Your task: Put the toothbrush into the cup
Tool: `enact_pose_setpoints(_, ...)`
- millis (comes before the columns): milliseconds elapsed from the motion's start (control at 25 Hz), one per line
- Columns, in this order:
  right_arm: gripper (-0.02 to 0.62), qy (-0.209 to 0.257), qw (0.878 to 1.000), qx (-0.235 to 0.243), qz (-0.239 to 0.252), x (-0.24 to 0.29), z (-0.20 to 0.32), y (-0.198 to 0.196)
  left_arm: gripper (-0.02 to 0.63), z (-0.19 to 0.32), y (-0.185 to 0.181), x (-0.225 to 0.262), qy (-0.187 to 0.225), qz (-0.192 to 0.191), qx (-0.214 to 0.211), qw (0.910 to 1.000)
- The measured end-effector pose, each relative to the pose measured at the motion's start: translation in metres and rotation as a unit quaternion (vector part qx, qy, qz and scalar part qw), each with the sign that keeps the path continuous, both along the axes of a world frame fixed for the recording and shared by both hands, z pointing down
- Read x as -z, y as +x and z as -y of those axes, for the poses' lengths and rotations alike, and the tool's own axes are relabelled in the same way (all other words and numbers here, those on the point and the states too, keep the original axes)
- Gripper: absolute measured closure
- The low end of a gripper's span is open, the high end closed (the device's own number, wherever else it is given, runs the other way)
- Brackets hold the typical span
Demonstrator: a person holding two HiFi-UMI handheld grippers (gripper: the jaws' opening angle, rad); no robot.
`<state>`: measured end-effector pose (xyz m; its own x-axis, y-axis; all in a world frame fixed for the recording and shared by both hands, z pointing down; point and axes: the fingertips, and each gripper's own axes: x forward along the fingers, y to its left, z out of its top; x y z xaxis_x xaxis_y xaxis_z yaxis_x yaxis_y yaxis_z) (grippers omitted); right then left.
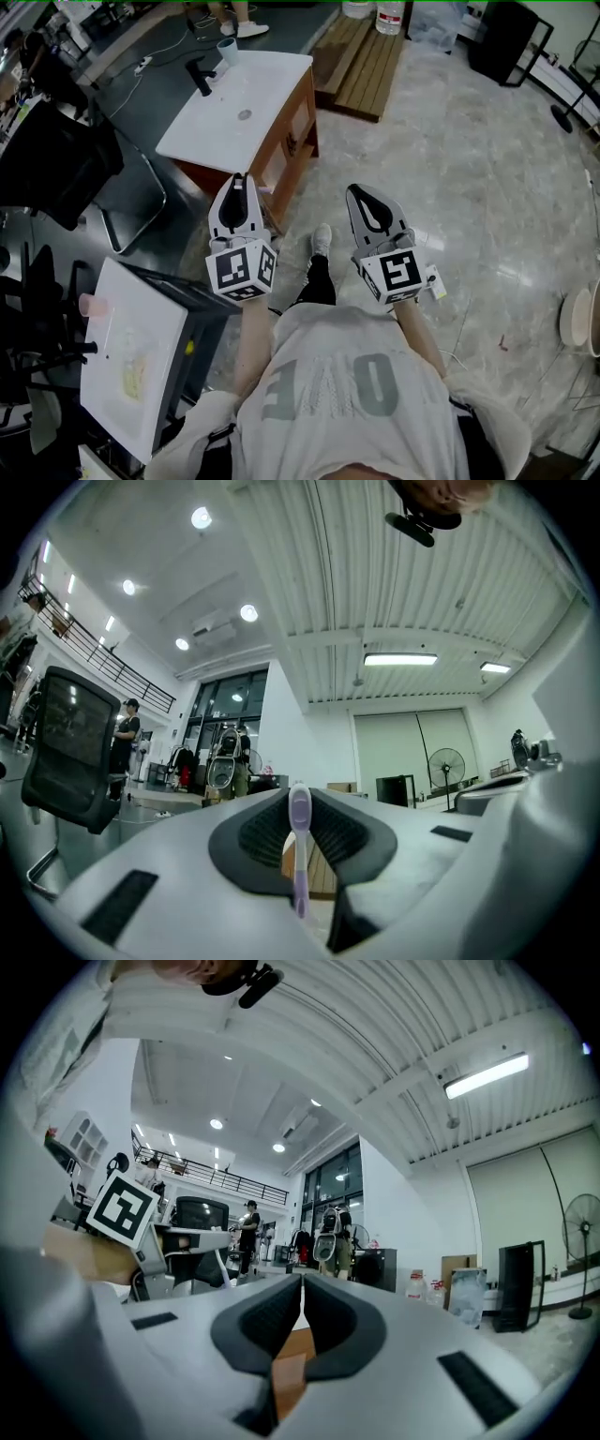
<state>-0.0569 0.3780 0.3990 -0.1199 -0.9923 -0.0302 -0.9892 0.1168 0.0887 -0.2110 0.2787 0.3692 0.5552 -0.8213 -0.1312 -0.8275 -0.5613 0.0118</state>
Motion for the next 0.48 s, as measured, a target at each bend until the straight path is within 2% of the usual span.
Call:
enact_pose_setpoints(280,0.563,0.024,0.999,-0.017,-0.02,0.029,0.098,0.048,0.532,0.115,0.055,0.024,0.008,-0.013,-0.021,0.9997)
enact_pose_setpoints(480,0.563,0.023,0.999,-0.013,0.025,0.042,0.182,0.086,0.532,0.192,0.092,0.035,0.002,-0.015,-0.046,0.9988)
